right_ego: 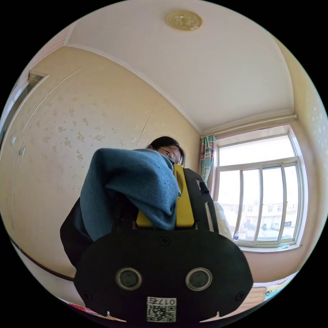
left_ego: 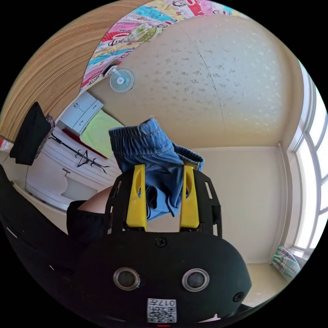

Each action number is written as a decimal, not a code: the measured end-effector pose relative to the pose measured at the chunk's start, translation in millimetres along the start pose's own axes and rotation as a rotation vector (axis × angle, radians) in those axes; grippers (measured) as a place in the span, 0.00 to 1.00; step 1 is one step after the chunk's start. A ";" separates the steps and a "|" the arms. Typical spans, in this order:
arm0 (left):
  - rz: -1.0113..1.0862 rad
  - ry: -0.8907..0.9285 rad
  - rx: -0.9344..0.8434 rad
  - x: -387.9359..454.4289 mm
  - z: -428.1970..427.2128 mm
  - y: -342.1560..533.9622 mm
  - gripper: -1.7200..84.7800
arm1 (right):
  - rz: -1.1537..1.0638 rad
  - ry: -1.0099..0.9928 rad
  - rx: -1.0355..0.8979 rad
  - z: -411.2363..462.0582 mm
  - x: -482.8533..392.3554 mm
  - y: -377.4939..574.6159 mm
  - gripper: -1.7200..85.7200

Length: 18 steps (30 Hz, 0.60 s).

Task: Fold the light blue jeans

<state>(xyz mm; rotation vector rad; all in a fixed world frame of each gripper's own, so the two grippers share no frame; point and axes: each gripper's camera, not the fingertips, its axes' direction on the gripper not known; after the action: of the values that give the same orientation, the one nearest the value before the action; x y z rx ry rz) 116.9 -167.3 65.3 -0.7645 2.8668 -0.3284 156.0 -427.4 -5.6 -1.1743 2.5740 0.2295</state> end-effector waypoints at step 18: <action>-0.229 -0.165 -0.023 -91.0 -140.0 17.4 0.16 | 0.088 -0.121 -0.159 64.3 149.9 17.7 0.12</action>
<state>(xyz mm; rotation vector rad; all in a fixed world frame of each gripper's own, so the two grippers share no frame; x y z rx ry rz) 157.9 -82.7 204.4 -1.0741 2.6386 -0.2474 62.8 -504.9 -116.2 -1.0642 2.5416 0.5179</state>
